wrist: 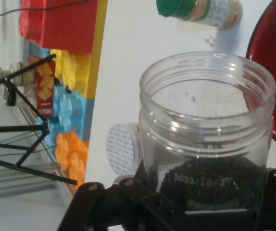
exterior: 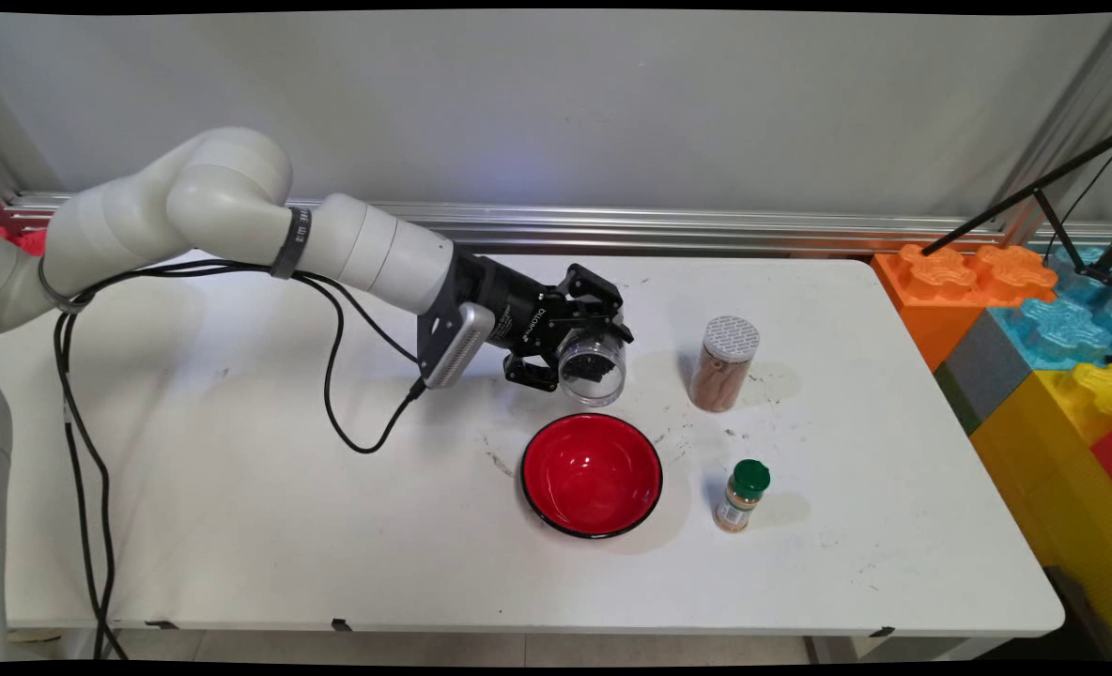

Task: Pour the black seasoning powder in the red bowl

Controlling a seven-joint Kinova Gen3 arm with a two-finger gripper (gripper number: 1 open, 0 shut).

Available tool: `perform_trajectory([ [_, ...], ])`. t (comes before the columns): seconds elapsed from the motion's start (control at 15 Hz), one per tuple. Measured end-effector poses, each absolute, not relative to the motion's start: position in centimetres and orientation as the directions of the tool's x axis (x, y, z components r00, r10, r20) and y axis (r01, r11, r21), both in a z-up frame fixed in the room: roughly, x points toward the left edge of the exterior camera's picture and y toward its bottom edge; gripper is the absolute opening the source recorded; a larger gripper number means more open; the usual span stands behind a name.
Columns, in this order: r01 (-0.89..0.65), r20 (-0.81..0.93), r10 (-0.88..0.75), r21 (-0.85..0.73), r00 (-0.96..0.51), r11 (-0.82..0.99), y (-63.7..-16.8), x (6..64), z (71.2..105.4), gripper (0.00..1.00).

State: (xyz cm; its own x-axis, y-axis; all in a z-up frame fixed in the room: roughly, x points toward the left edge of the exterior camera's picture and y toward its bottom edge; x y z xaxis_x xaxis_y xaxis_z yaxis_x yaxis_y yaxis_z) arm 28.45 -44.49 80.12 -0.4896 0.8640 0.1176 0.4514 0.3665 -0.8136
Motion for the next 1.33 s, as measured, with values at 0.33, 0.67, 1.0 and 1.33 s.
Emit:
perform_trajectory([
  [0.33, 0.509, -0.004, 0.903, -0.827, -0.429, 0.238, -44.5, 27.7, 80.3, 0.0],
  [0.67, 0.544, -0.086, 0.92, -0.826, -0.383, 0.149, -44.7, 27.3, 80.2, 0.0],
  [1.0, 0.577, -0.171, 0.928, -0.815, -0.332, 0.056, -44.9, 26.9, 79.8, 0.0],
  [1.33, 0.599, -0.243, 0.925, -0.8, -0.292, -0.021, -45.1, 26.7, 79.4, 0.0],
])
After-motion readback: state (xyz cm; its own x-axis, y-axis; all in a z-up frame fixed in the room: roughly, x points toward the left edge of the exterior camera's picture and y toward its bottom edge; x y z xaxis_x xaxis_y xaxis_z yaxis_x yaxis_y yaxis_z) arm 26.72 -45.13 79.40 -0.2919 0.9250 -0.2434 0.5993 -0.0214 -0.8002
